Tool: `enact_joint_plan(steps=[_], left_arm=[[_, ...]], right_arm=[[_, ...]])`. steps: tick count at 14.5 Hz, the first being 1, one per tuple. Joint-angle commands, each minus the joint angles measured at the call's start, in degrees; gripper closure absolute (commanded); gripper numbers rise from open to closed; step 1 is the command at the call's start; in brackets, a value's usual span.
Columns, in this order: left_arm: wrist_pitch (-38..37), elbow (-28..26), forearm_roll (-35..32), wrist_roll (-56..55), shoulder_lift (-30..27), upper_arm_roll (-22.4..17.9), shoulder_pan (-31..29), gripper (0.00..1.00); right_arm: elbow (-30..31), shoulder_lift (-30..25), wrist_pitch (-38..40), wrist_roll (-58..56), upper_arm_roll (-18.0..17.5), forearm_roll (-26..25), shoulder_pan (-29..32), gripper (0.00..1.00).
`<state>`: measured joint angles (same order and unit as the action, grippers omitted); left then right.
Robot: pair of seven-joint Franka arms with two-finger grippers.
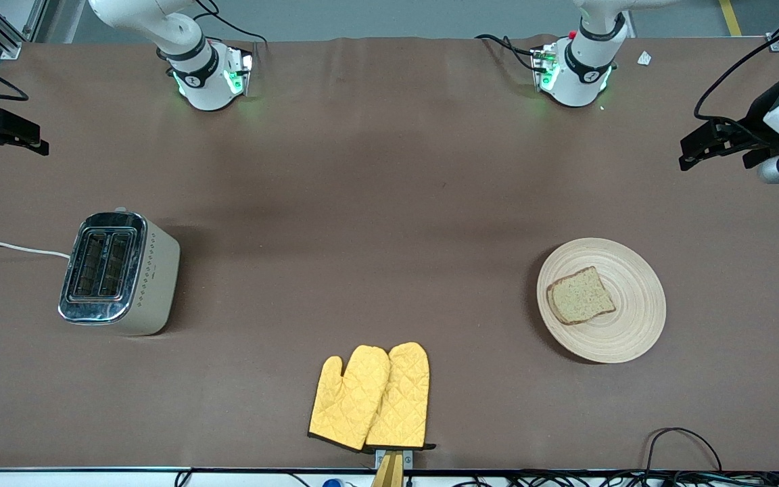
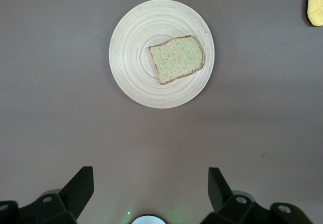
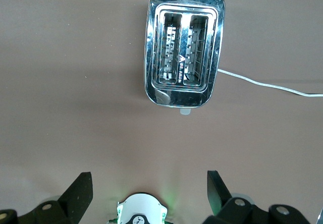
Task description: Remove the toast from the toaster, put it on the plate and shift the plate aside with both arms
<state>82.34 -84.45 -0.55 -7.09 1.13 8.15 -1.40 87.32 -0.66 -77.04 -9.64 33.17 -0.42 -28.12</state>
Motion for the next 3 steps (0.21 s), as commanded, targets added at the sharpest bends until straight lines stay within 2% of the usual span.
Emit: enact_joint_plan(steps=[1, 3], left_arm=[[-0.51, 0.34, -0.77, 0.06, -0.42, 0.20, -0.09, 0.00], [-0.60, 1.57, -0.85, -0.03, 0.28, 0.11, -0.18, 0.00]], right_arm=[[0.31, -0.92, 0.40, 0.32, -0.56, -0.72, 0.52, 0.00], [0.31, -0.92, 0.40, 0.32, -0.56, -0.64, 0.52, 0.00]])
